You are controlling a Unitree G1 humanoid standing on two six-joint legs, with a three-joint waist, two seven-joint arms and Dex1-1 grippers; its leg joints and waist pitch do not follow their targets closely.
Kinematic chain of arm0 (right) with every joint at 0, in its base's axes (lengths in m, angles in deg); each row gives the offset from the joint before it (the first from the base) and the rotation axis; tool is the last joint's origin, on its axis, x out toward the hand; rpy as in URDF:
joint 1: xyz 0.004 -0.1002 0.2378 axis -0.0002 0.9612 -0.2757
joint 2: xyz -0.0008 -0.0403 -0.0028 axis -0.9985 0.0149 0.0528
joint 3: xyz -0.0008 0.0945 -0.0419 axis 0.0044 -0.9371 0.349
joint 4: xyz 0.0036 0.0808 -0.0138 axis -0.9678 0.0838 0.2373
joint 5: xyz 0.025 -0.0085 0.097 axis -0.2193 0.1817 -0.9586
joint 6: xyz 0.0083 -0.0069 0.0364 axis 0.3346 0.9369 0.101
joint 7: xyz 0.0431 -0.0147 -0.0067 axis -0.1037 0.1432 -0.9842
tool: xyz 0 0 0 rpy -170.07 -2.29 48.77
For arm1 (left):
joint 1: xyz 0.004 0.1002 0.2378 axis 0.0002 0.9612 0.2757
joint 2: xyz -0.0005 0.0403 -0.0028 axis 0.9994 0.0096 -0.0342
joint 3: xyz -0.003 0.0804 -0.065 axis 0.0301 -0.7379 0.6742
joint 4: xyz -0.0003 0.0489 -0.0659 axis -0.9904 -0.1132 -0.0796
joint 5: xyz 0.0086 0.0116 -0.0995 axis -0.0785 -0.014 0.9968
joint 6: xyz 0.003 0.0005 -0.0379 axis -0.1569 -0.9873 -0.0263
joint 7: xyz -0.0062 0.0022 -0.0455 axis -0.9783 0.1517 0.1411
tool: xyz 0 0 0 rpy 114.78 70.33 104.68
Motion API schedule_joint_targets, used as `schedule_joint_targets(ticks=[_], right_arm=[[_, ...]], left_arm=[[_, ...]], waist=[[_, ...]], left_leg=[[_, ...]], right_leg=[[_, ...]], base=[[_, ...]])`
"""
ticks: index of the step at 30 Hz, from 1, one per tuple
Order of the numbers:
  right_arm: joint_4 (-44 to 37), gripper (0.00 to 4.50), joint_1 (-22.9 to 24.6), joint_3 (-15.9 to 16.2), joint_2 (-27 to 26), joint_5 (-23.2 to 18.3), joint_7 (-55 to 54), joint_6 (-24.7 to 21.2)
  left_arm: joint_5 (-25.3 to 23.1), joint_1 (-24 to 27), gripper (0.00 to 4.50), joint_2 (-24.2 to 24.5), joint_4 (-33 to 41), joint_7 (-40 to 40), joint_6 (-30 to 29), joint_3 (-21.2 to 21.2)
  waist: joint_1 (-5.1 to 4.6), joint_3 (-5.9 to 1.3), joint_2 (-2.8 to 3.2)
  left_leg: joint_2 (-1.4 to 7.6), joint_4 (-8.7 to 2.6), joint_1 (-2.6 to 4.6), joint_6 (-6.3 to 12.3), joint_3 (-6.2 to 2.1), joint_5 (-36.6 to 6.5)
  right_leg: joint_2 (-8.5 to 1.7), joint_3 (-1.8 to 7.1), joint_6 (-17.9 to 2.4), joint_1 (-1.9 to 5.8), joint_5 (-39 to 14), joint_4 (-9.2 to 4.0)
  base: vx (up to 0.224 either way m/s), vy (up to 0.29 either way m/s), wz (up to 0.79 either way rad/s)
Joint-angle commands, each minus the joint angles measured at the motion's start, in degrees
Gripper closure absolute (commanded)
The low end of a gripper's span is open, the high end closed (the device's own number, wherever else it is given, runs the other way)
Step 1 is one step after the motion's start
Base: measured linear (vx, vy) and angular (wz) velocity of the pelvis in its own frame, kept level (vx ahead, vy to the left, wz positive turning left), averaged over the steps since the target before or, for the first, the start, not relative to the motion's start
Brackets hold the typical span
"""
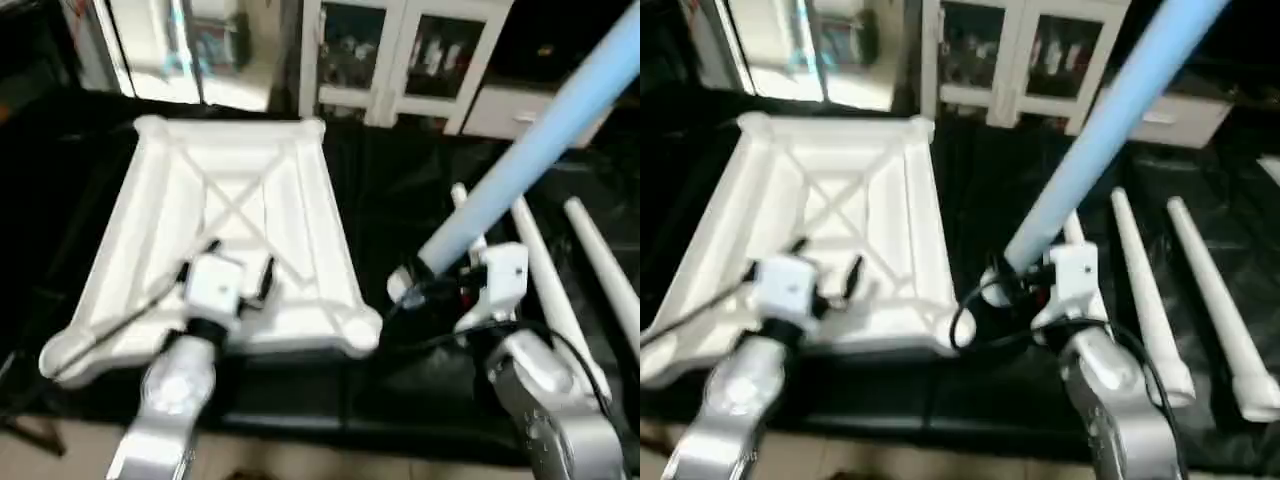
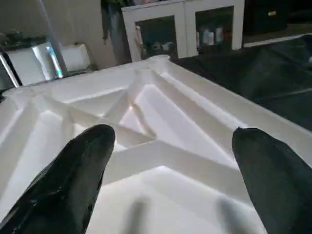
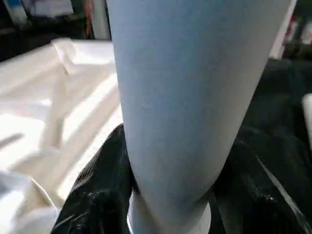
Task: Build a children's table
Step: Pick table leg
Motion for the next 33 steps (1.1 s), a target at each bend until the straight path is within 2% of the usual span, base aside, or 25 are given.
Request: schedule_joint_targets(ticks=[1, 2, 3, 4, 6, 7, 9, 11, 12, 13, 15, 16, 17, 18, 19, 20, 21, 22, 23, 24, 25, 27, 28, 31, 33], right_arm=[[0.11, 2.64, -1.60, 0.67, 0.39, 1.05, 0.41, 1.06], [0.53, 2.64, -1.72, 0.65, 0.52, 1.44, 0.29, 1.51], [1.42, 2.64, -1.86, 0.46, 0.78, 1.81, 0.48, 2.69], [1.60, 2.64, -1.86, 0.31, 0.85, 1.85, 0.44, 2.90], [1.89, 2.64, -1.84, -0.21, 1.01, 1.81, 0.18, 3.11], [2.06, 2.64, -1.17, -1.15, -0.01, 0.32, 0.27, 3.38], [2.21, 2.64, -0.70, -1.17, -0.40, 0.13, 0.41, 3.88], [2.91, 2.64, 0.25, 0.07, -0.28, 1.36, 1.04, 5.34], [2.95, 2.64, 0.35, 0.21, -0.26, 1.44, 1.16, 5.45], [1.93, 2.64, 0.56, 0.19, -0.67, 0.04, 2.21, 4.97], [1.07, 2.64, -0.18, -0.90, -1.23, -2.68, 3.19, 3.97], [1.72, 2.64, -1.19, -1.66, -1.65, -4.15, 3.55, 3.24], [2.24, 2.64, -2.00, -2.17, -1.83, -4.98, 3.69, 2.67], [2.57, 2.64, -3.03, -2.50, -1.69, -5.66, 3.97, 1.75], [2.95, 2.64, -4.56, -2.81, -0.94, -6.61, 5.00, 0.45], [3.14, 2.64, -5.83, -3.08, 0.07, -7.63, 6.49, -0.50], [3.14, 2.64, -5.83, -3.08, 0.07, -7.63, 6.49, -0.50], [3.96, 2.64, -7.28, -4.47, 0.27, -10.66, 8.12, -2.01], [4.02, 2.64, -7.37, -4.58, 0.28, -10.88, 8.23, -2.11], [4.38, 2.64, -8.12, -5.00, 1.19, -11.84, 9.75, -2.81], [4.51, 2.64, -8.52, -5.17, 2.15, -12.58, 11.13, -3.64], [3.99, 2.64, -9.09, -5.03, 4.74, -14.29, 14.45, -5.67], [2.93, 2.64, -9.42, -4.94, 6.61, -17.20, 17.41, -8.44], [2.05, 2.64, -9.81, -4.43, 8.33, -19.18, 20.17, -11.10], [1.43, 2.64, -9.67, -3.53, 9.75, -19.99, 22.29, -12.47]], left_arm=[[-0.44, 0.16, 0.18, 0.25, 0.42, -0.68, -0.99, 0.65], [-0.91, 0.25, 0.18, 0.20, 0.53, -0.96, -1.29, 0.64], [-1.02, 0.20, 0.18, -0.18, 0.51, -1.43, -1.47, 0.94], [-0.98, 0.12, 0.18, -0.31, 0.60, -1.56, -1.55, 1.12], [-0.80, -0.15, 0.18, -0.65, 0.95, -1.82, -1.79, 1.69], [-0.05, 0.25, 0.18, -0.82, 0.54, -1.34, -0.87, 2.20], [0.20, 0.74, 0.18, -0.60, 0.01, -0.68, 0.02, 2.01], [-0.80, 1.69, 0.18, 0.95, -1.19, 1.18, 2.55, 0.47], [-0.90, 1.80, 0.18, 1.16, -1.25, 1.47, 2.82, 0.27], [2.54, 2.56, 0.18, 2.34, 0.35, 6.57, 2.37, -0.51], [8.41, 2.53, 0.18, 3.00, 2.30, 13.02, 0.09, -0.58], [10.96, 1.99, 0.18, 4.35, 2.85, 17.68, -0.62, -1.35], [12.29, 1.47, 0.18, 5.30, 3.18, 20.55, -1.10, -1.93], [13.11, 0.51, 0.18, 6.62, 3.60, 23.16, -2.52, -2.55], [14.90, -1.20, 0.18, 8.73, 4.14, 27.21, -4.83, -3.07], [17.46, -2.80, 0.18, 10.69, 4.75, 31.26, -6.85, -3.11], [17.46, -2.80, 0.18, 10.69, 4.75, 31.26, -6.85, -3.11], [19.34, -4.91, 0.18, 12.59, 4.10, 35.48, -7.06, -3.12], [19.46, -5.05, 0.18, 12.72, 4.04, 35.75, -7.05, -3.13], [20.37, -6.29, 0.18, 14.69, 3.61, 39.44, -6.68, -3.35], [20.86, -7.19, 0.08, 16.17, 3.06, 42.03, -6.64, -3.46], [21.19, -9.15, 0.08, 19.25, 1.60, 47.23, -8.01, -4.27], [19.78, -11.13, 0.08, 20.83, -1.01, 50.57, -7.89, -5.90], [18.65, -13.54, 0.08, 21.74, -4.29, 53.30, -7.59, -7.84], [16.88, -15.60, 0.08, 21.72, -8.02, 54.99, -5.93, -9.48]], waist=[[0.80, -2.13, 0.32], [0.92, -2.11, 0.46], [1.11, -2.20, 1.51], [1.23, -2.12, 1.08], [1.63, -2.32, 1.29], [1.79, -2.44, 1.73], [1.76, -2.60, 1.67], [1.85, -2.82, 2.39], [1.79, -2.84, 2.23], [1.74, -2.86, 2.16], [1.88, -2.72, 1.13], [1.90, -2.55, 1.03], [1.99, -2.41, 1.38], [1.88, -2.38, 0.89], [1.92, -2.28, 1.20], [1.82, -2.24, 0.67], [1.82, -2.24, 0.67], [1.78, -1.94, 0.92], [1.84, -2.06, 0.89], [1.62, -2.09, 0.14], [1.85, -2.31, 0.38], [1.63, -2.39, -0.19], [1.58, -2.42, -0.24], [1.71, -2.56, -0.31], [1.74, -2.64, -0.56]], left_leg=[[6.00, -3.83, 0.94, 1.22, -4.12, -10.23], [6.45, -4.17, 1.16, 0.75, -4.34, -11.39], [6.88, -4.49, 1.53, -0.46, -4.63, -13.00], [6.96, -4.64, 1.59, -1.21, -4.50, -14.15], [6.88, -4.58, 1.62, -1.26, -4.37, -12.61], [6.96, -4.56, 1.65, -1.26, -4.41, -11.85], [7.04, -4.64, 1.63, -1.13, -4.43, -11.36], [7.07, -4.68, 1.69, -1.31, -4.55, -11.21], [7.06, -4.65, 1.68, -1.28, -4.52, -11.06], [7.01, -4.65, 1.68, -1.21, -4.49, -10.73], [6.87, -4.60, 1.70, -0.52, -4.10, -10.73], [6.95, -4.70, 1.72, -0.36, -3.99, -11.21], [6.95, -4.82, 1.92, -0.62, -4.04, -11.98], [6.95, -4.87, 1.93, -0.78, -3.87, -12.20], [6.80, -4.98, 2.13, -1.34, -3.95, -12.68], [6.60, -4.94, 2.34, -1.90, -3.71, -12.76], [6.60, -4.94, 2.34, -1.90, -3.71, -12.76], [6.57, -5.07, 2.41, -2.84, -3.63, -13.72], [6.63, -5.11, 2.52, -3.20, -3.68, -13.97], [6.75, -5.19, 2.49, -3.21, -3.57, -13.57], [6.56, -5.10, 2.51, -3.03, -3.59, -12.17], [6.49, -5.04, 2.45, -2.64, -3.39, -10.07], [6.33, -4.91, 2.43, -2.03, -3.24, -8.85], [6.43, -4.55, 2.25, -0.80, -3.09, -7.05], [6.45, -4.47, 2.36, -0.47, -3.04, -6.79]], right_leg=[[-7.10, 4.08, -5.00, 1.41, -13.30, -6.72], [-6.93, 4.00, -5.20, 1.36, -13.86, -6.62], [-6.69, 4.05, -5.80, 1.17, -12.69, -6.23], [-6.63, 4.18, -6.44, 1.22, -11.43, -6.13], [-6.89, 4.35, -7.63, 1.43, -7.05, -5.72], [-6.88, 4.32, -8.06, 1.48, -4.65, -5.45], [-6.76, 4.23, -8.32, 1.59, -0.97, -5.04], [-6.68, 4.13, -8.21, 1.71, 3.09, -4.59], [-6.71, 4.12, -8.21, 1.73, 3.99, -4.65], [-6.72, 4.12, -8.41, 1.82, 5.27, -4.46], [-7.22, 4.24, -9.19, 1.81, 3.87, -4.52], [-7.25, 4.27, -9.51, 1.61, 1.13, -4.73], [-7.18, 4.30, -9.44, 1.34, -1.92, -4.91], [-7.04, 4.29, -9.26, 1.30, -2.95, -4.94], [-6.95, 4.27, -9.03, 1.16, -5.19, -4.85], [-6.90, 4.24, -8.68, 1.09, -7.36, -4.91], [-6.90, 4.24, -8.68, 1.09, -7.36, -4.91], [-6.88, 4.35, -8.21, 0.81, -9.33, -5.17], [-7.00, 4.38, -7.99, 0.83, -9.91, -5.24], [-6.89, 4.35, -7.82, 0.87, -9.38, -5.26], [-6.87, 4.26, -7.64, 1.03, -8.32, -4.98], [-6.70, 4.14, -7.65, 1.23, -5.60, -4.71], [-6.66, 4.16, -7.86, 1.20, -4.19, -4.51], [-7.23, 4.23, -8.38, 1.40, -3.27, -4.49], [-7.19, 4.17, -8.63, 1.39, -3.14, -4.56]], base=[[-0.030, -0.089, -0.02], [-0.026, -0.051, -0.03], [0.000, 0.000, 0.00], [0.000, 0.000, 0.00], [0.000, 0.000, 0.00], [0.000, 0.000, 0.00], [0.000, 0.000, 0.00], [0.000, 0.000, 0.00], [0.000, 0.000, 0.00], [0.000, 0.000, 0.00], [0.000, 0.000, 0.00], [0.000, 0.000, 0.00], [0.000, 0.000, 0.00], [0.000, 0.000, 0.00], [0.000, 0.000, 0.00], [0.000, 0.000, 0.00], [0.000, 0.000, 0.00], [0.000, 0.000, 0.00], [0.000, 0.000, 0.00], [0.000, 0.000, 0.00], [0.000, 0.000, 0.00], [0.000, 0.000, 0.00], [0.000, 0.000, 0.00], [0.000, 0.000, 0.00], [0.000, 0.000, 0.00]])
